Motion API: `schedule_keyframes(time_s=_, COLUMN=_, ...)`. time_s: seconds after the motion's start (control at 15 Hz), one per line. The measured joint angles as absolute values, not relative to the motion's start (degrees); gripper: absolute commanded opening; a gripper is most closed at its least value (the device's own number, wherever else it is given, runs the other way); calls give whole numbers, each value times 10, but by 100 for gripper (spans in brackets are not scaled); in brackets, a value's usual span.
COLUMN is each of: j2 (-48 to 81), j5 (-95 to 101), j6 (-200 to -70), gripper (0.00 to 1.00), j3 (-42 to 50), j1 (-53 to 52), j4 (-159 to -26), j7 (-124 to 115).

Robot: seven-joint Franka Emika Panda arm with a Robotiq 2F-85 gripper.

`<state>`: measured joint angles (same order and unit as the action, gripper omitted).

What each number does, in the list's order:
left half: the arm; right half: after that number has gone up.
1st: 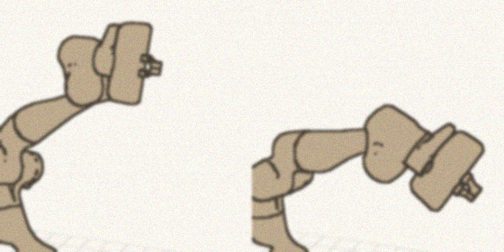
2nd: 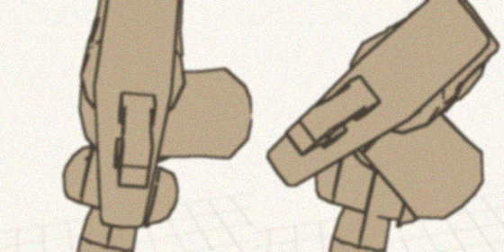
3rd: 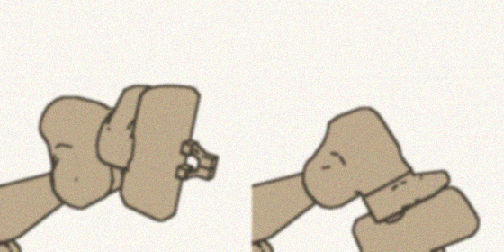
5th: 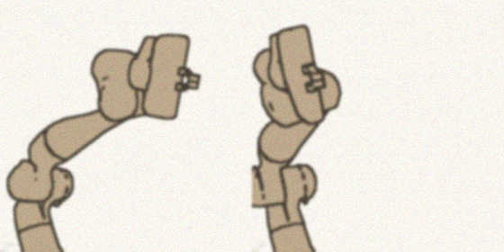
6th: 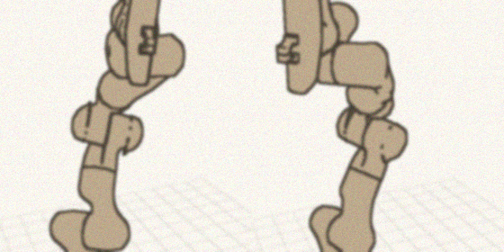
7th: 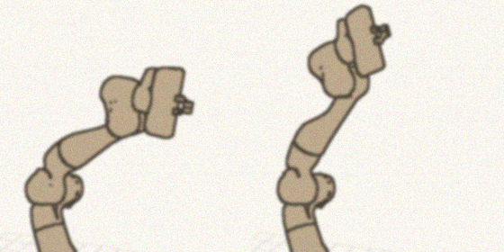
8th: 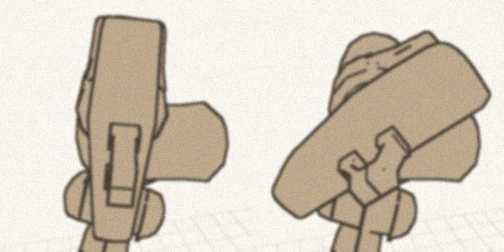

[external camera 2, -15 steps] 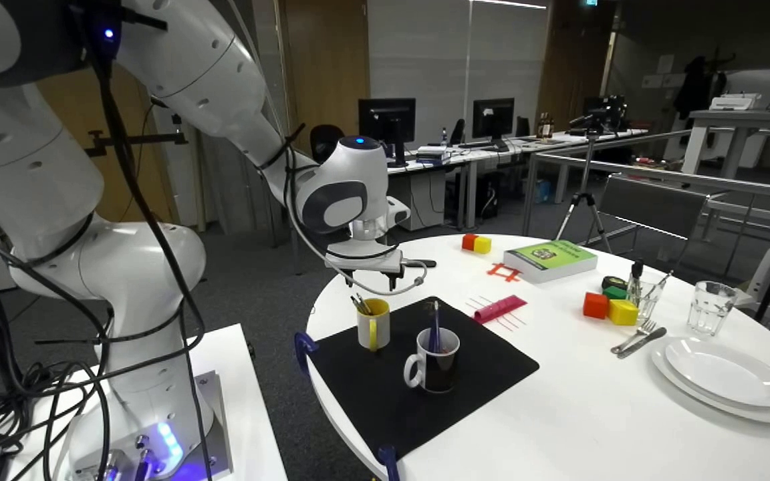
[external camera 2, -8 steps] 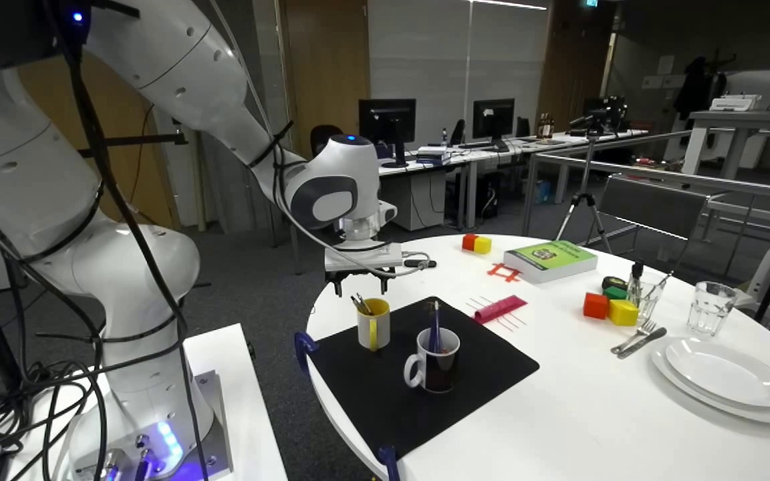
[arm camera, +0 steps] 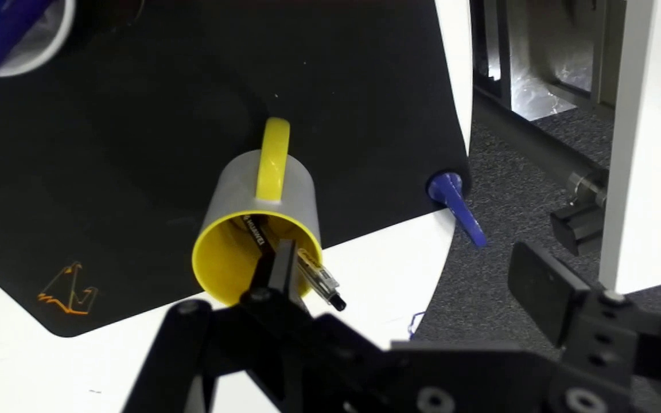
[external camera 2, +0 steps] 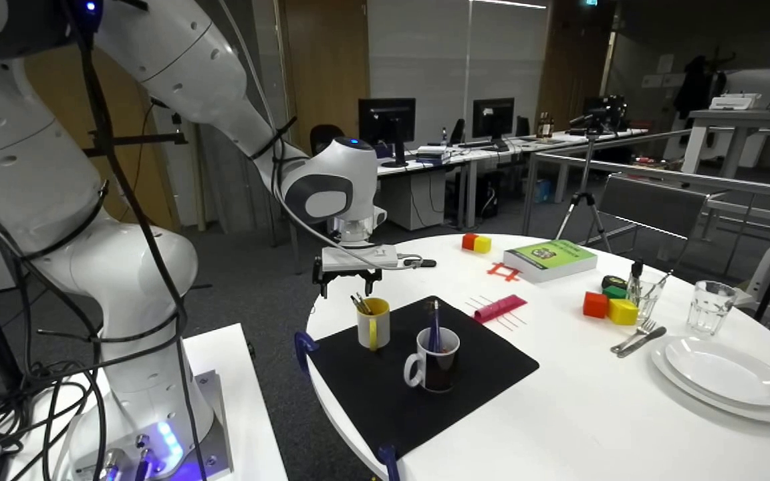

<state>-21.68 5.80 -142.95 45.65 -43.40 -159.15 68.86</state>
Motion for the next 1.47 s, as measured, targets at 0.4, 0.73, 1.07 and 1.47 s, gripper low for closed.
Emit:
schedule_keyframes(time_s=0.4, j2=-149, j5=-27, j6=-1420, gripper=62, j3=313, j1=-333, j4=-1587, j7=759)
schedule_keyframes(time_s=0.73, j2=-104, j5=-41, j6=-1420, gripper=23, j3=173, j1=-206, j4=-1575, j7=771)
schedule_keyframes(time_s=1.07, j2=-81, j5=-52, j6=-1443, gripper=0, j3=98, j1=-138, j4=-1559, j7=768)
schedule_keyframes(time_s=1.47, j2=-56, j5=-71, j6=-1478, gripper=1, j3=55, j1=-112, j4=-1546, j7=757)
